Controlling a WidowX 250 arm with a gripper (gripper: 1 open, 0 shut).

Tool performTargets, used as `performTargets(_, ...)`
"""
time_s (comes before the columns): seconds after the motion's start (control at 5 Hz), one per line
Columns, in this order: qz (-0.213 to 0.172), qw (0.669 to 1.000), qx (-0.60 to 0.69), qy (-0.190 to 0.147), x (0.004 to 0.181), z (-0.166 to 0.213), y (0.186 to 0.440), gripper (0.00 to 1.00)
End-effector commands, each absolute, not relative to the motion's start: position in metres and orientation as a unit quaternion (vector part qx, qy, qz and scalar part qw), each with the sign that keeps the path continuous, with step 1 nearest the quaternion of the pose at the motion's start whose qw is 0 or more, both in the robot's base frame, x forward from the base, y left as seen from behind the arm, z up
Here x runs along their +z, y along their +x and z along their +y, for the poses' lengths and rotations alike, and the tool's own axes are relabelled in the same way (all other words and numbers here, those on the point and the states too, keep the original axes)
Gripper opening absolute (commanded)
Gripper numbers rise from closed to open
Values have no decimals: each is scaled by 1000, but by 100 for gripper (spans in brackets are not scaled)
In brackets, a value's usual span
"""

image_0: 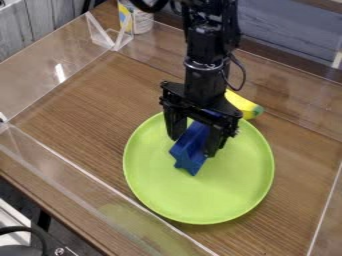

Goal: Remove the blue object from inside the green plate and put it on the table

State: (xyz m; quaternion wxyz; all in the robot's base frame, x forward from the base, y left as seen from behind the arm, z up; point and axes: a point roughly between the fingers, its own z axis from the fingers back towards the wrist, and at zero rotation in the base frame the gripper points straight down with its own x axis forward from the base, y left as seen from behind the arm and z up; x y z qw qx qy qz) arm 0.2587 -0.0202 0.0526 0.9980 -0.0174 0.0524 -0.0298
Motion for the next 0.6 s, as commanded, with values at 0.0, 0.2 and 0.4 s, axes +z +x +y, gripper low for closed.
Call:
performTargets(0.0, 27, 999, -29, -19, 67, -18, 268, 100)
performTargets(0.2, 22, 999, -28, -21, 70, -16, 270, 100)
performTargets(0.4, 20, 999, -27, -22, 72, -15, 270, 100)
